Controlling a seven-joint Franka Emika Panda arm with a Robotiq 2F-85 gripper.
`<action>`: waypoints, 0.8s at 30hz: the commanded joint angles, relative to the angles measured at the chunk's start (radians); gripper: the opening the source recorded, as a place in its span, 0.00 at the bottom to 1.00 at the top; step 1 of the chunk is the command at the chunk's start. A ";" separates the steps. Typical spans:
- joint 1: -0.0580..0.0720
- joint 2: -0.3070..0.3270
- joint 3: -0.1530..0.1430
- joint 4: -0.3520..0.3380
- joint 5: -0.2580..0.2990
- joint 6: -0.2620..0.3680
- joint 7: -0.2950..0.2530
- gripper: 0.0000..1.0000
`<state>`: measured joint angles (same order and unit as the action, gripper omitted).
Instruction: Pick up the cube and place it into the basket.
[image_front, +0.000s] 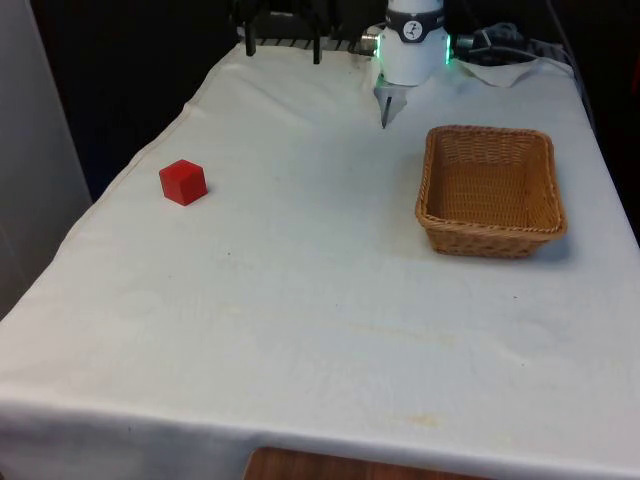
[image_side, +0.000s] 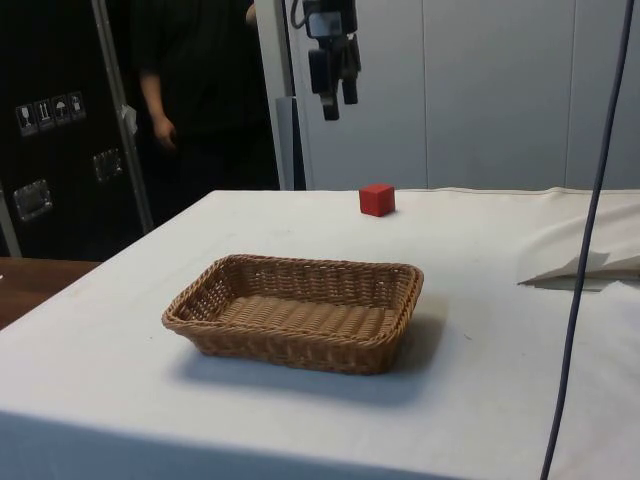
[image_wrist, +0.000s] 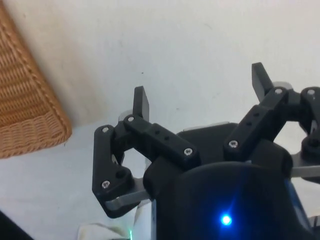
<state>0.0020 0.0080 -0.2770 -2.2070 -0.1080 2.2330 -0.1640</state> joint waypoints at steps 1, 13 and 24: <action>-0.004 0.004 -0.005 -0.005 -0.008 0.023 0.000 1.00; -0.004 0.048 -0.062 -0.017 -0.010 0.126 -0.010 1.00; -0.002 0.076 -0.093 -0.019 -0.010 0.184 0.006 1.00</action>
<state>0.0010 0.0810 -0.3680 -2.2260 -0.1090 2.4050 -0.1680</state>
